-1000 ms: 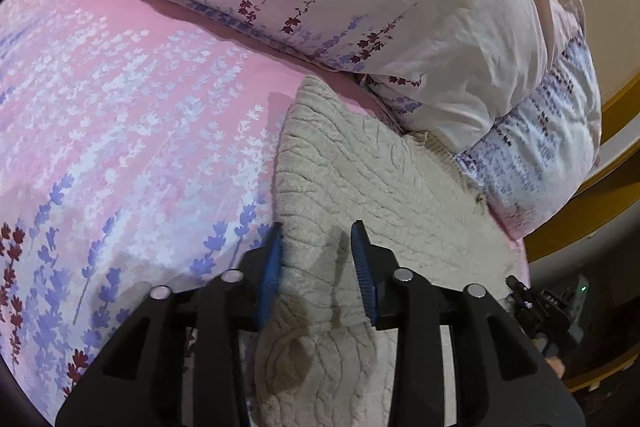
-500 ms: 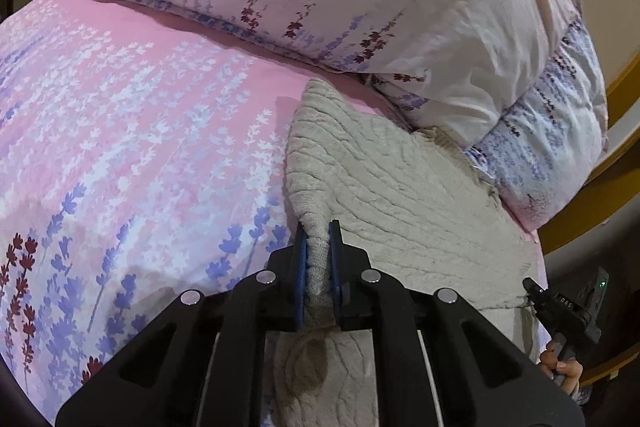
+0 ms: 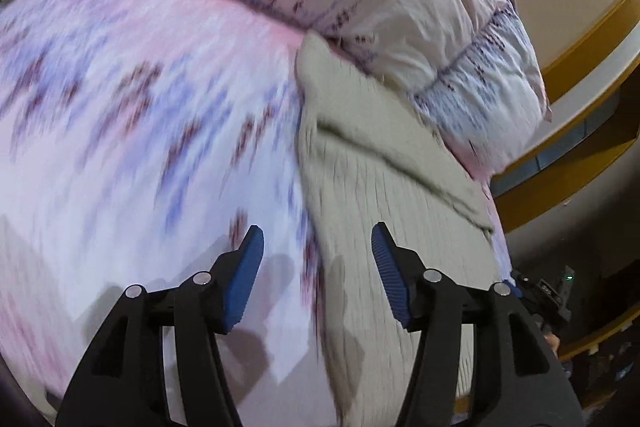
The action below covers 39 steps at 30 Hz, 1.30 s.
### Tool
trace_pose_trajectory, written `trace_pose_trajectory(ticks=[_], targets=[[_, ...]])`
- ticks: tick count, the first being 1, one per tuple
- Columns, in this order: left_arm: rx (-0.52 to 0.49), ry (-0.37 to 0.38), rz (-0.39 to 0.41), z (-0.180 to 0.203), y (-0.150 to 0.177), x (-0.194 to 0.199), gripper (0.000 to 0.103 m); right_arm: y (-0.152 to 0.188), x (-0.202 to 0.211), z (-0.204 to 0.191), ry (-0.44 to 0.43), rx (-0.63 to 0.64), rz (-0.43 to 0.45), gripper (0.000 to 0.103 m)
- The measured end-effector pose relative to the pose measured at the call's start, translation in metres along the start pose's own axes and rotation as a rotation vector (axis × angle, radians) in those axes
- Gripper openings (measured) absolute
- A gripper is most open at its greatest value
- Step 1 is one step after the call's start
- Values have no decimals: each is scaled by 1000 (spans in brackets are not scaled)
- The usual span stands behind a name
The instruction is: Fold small clothes
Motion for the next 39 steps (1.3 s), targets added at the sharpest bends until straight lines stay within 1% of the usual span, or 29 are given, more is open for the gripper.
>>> trace_pose_trajectory(ticks=[2, 3, 5, 7, 8, 9, 11, 13, 15, 17, 18, 19, 23, 24, 26, 27, 28, 29, 31, 34, 35, 39], targets=[[13, 29, -17, 1, 20, 3, 56, 11, 1, 7, -4, -2, -26, 48], [10, 37, -12, 4, 26, 5, 56, 17, 1, 9, -8, 1, -43, 46], [-5, 51, -12, 10, 40, 9, 56, 24, 5, 9, -38, 10, -45, 45], [-11, 70, -18, 16, 52, 11, 56, 33, 5, 6, -96, 5, -74, 36], [-24, 80, -26, 22, 60, 10, 55, 37, 3, 4, -123, 6, -95, 35], [-35, 82, -29, 25, 65, 10, 54, 43, 3, 2, -138, 17, -97, 35], [-36, 101, -38, 32, 75, 10, 52, 49, 5, -1, -172, 21, -112, 33], [-24, 125, -53, 34, 84, 9, 48, 58, 4, -3, -237, 8, -155, 25], [-8, 143, -62, 36, 92, 8, 45, 68, 3, -5, -269, 16, -176, 24], [12, 166, -81, 36, 99, 7, 39, 77, 5, -7, -311, 21, -196, 21], [21, 178, -91, 37, 102, 6, 37, 80, 5, -9, -324, 27, -203, 19], [26, 189, -102, 38, 105, 5, 36, 84, 5, -12, -332, 36, -210, 18], [15, 198, -117, 47, 106, 1, 33, 97, 8, -19, -344, 71, -231, 17], [8, 198, -125, 49, 106, 0, 32, 100, 9, -21, -342, 83, -232, 15], [-11, 185, -139, 52, 107, -2, 25, 102, 10, -25, -330, 100, -226, 11], [-16, 181, -145, 54, 107, -3, 21, 103, 12, -25, -322, 113, -217, 8], [-17, 178, -155, 54, 108, -5, 12, 102, 13, -27, -317, 122, -206, 7], [-18, 171, -163, 54, 107, -7, 8, 101, 15, -29, -311, 132, -190, 7], [-36, 160, -160, 56, 106, -7, 6, 97, 23, -37, -292, 165, -132, 7], [-82, 137, -134, 58, 100, -2, 6, 89, 39, -47, -257, 230, -31, 7], [-101, 126, -113, 60, 95, 1, 6, 87, 44, -50, -245, 247, -3, 7], [-146, 106, -37, 64, 70, 12, 6, 70, 62, -71, -168, 347, 161, 6]])
Point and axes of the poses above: each gripper's, at about its wrist camera, not at the fingertips, and x roughly against the way its jaws point, z to its right, y to its underside, the point moved 2 cm from there along -x, roughly the way its jaws point
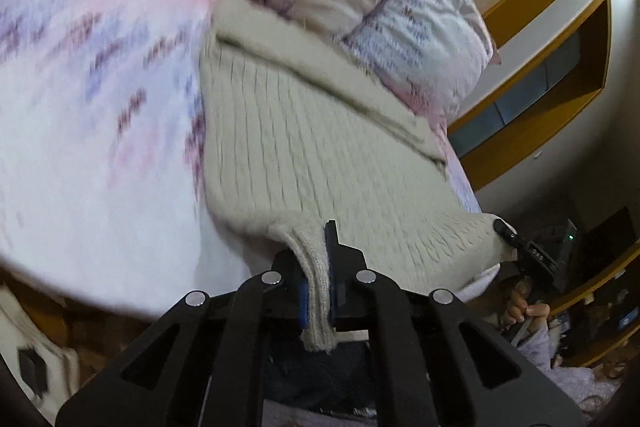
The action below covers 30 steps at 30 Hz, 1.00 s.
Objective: Fold small clothes
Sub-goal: 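Lift the hem with both tools, fold it toward the collar, open both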
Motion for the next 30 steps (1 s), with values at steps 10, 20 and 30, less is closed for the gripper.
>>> trace_pose_trajectory(ticks=[10, 20, 30], targets=[[-58, -29, 261, 13, -103, 18, 6, -56, -6, -33, 177, 243, 285, 6], [-86, -92, 301, 19, -192, -40, 5, -108, -60, -22, 251, 248, 352, 6], [-8, -181, 201, -20, -234, -122, 5, -142, -156, 38, 253, -4, 120, 7]])
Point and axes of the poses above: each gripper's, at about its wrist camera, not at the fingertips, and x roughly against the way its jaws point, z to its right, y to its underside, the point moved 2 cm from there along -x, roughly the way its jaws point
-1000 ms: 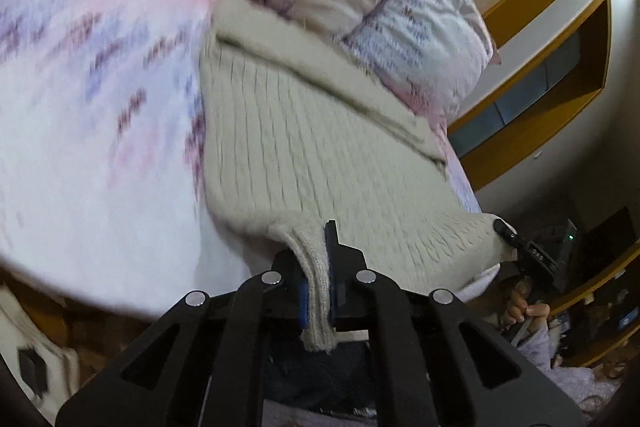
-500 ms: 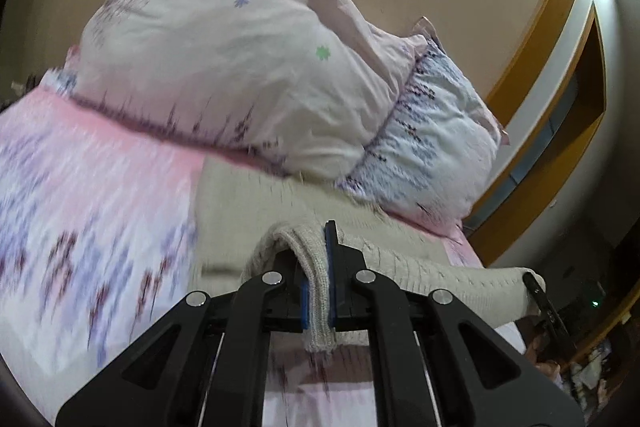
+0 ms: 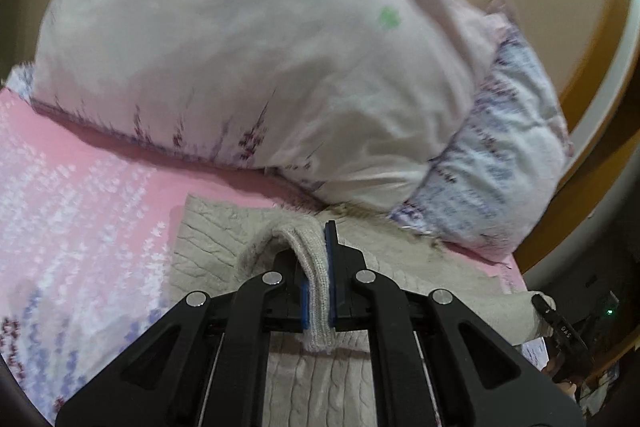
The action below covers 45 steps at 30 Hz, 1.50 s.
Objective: Fold small clothes
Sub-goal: 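Lift the hem with both tools, fold it toward the collar, open both, then grasp and straighten the folded sweater edges with both tools, then release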
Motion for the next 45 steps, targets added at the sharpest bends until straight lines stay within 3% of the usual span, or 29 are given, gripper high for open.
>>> trace_pose_trajectory(ticks=[8, 14, 15, 16, 19, 23, 26, 28, 30, 32, 33, 35, 37, 39, 43, 45], targets=[[101, -15, -89, -19, 5, -46, 5, -3, -64, 33, -48, -264, -204, 12], [143, 11, -125, -22, 7, -55, 6, -1, -58, 38, -149, -314, -273, 16], [149, 16, -128, -22, 6, -56, 6, -1, -55, 37, -169, -319, -279, 16], [153, 23, -128, -23, 6, -57, 6, -3, -54, 37, -175, -318, -279, 8], [166, 32, -119, -23, 4, -61, 6, -11, -49, 38, -148, -307, -224, 8], [239, 50, -133, -28, 1, -72, 6, -18, -68, 47, -148, -406, -210, 8], [303, 64, -153, -34, 2, -81, 6, -15, -88, 53, -114, -457, -253, 16], [314, 72, -156, -34, 1, -81, 6, -11, -97, 57, -146, -513, -263, 35], [320, 79, -165, -34, -1, -81, 12, -13, -98, 57, -171, -530, -235, 48], [329, 116, -155, -33, -4, -81, 44, -17, -99, 55, -193, -545, -215, 60], [329, 135, -135, -30, -5, -79, 51, -19, -100, 54, -194, -550, -206, 64], [301, 128, -101, -23, -10, -75, 76, -21, -104, 53, -171, -540, -204, 64], [263, 102, -75, -17, -14, -71, 83, -19, -109, 53, -137, -523, -217, 63], [235, 88, -71, -14, -16, -68, 83, -17, -108, 53, -114, -499, -223, 58], [190, 92, -81, -20, -11, -47, 82, -17, -74, 56, -37, -413, -159, 58], [116, 71, -89, -21, -2, -31, 81, -16, -51, 61, 32, -331, -141, 57]])
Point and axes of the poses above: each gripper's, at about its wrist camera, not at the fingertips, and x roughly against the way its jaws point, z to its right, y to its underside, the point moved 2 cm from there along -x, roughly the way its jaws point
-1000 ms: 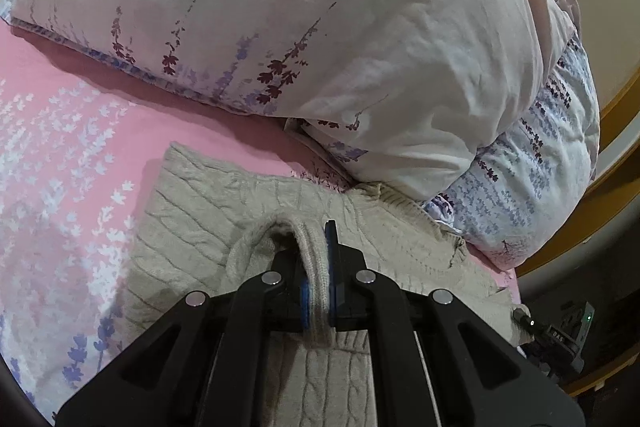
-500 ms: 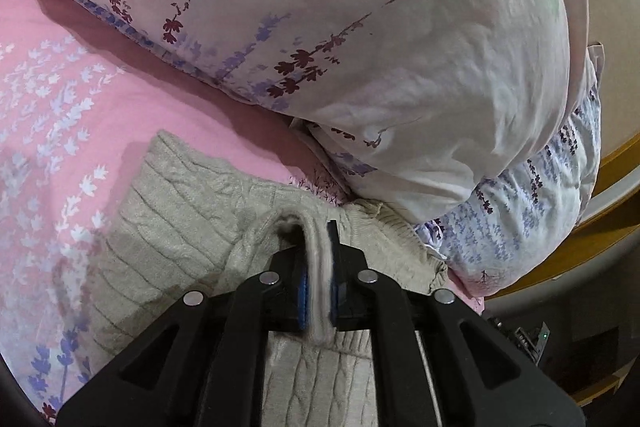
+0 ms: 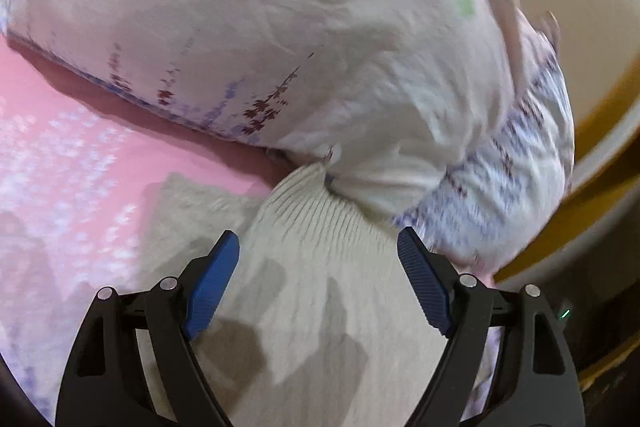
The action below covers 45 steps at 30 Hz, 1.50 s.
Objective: Fold small clothes
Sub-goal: 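Grasp and straighten the folded sweater edges with both tools, then release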
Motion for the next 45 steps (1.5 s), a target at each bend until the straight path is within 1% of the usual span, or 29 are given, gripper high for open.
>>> trace_pose_trajectory(ticks=[2, 5, 8, 12, 14, 17, 18, 20, 21, 22, 23, 25, 28, 30, 32, 34, 36, 38, 39, 40, 41, 42, 43, 44, 45], targets=[[-54, -29, -9, -2, 11, 12, 74, 7, 19, 10, 27, 55, -16, 52], [-116, -57, -32, -5, 27, 26, 65, 23, 31, 19, 30, 92, -70, 48], [-196, -94, -43, -2, 42, 33, 59, 42, 38, 23, 40, 142, -115, 45], [-279, -148, -56, 1, 57, 36, 55, 59, 42, 12, 31, 215, -125, 44], [-280, -168, -72, -3, 62, 34, 54, 62, 43, 9, 51, 246, -122, 43], [-274, -192, -90, -8, 66, 30, 51, 65, 42, 7, 68, 266, -119, 39], [-277, -194, -92, -9, 68, 29, 50, 66, 43, 6, 72, 273, -117, 34], [-293, -205, -95, -7, 71, 28, 45, 67, 41, 6, 82, 283, -120, 31], [-298, -211, -98, -6, 72, 27, 43, 68, 41, 6, 85, 287, -121, 28], [-299, -220, -100, -6, 72, 27, 37, 69, 41, 6, 88, 291, -120, 21], [-294, -219, -104, -7, 73, 28, 27, 69, 42, 6, 89, 296, -116, 18], [-274, -194, -123, -9, 73, 28, 12, 69, 45, 4, 85, 298, -101, 14], [-254, -162, -112, -11, 72, 37, 9, 66, 59, 0, 67, 289, -57, 11], [-245, -133, -97, -10, 72, 47, 9, 66, 68, -1, 54, 276, -35, 9], [-264, -131, -85, -10, 72, 55, 9, 68, 73, 0, 52, 269, -34, 9], [-277, -150, -100, -14, 75, 51, 9, 71, 67, 3, 81, 269, -52, 9], [-259, -159, -120, -19, 77, 43, 9, 74, 54, 8, 131, 257, -93, 10], [-256, -157, -113, -19, 76, 40, 10, 77, 44, 8, 161, 253, -122, 13], [-255, -157, -115, -18, 76, 39, 10, 77, 44, 4, 178, 264, -117, 18], [-253, -149, -117, -17, 74, 41, 14, 77, 45, 1, 190, 276, -116, 27], [-249, -145, -105, -16, 72, 45, 19, 76, 47, -3, 208, 287, -109, 34], [-246, -146, -91, -16, 70, 49, 23, 74, 53, -8, 239, 302, -79, 44], [-242, -144, -67, -17, 66, 56, 39, 73, 59, -13, 252, 315, -43, 46], [-232, -144, -37, -20, 62, 63, 63, 70, 65, -19, 257, 328, -9, 47], [-220, -148, -8, -22, 58, 69, 73, 68, 70, -27, 251, 343, 23, 53]])
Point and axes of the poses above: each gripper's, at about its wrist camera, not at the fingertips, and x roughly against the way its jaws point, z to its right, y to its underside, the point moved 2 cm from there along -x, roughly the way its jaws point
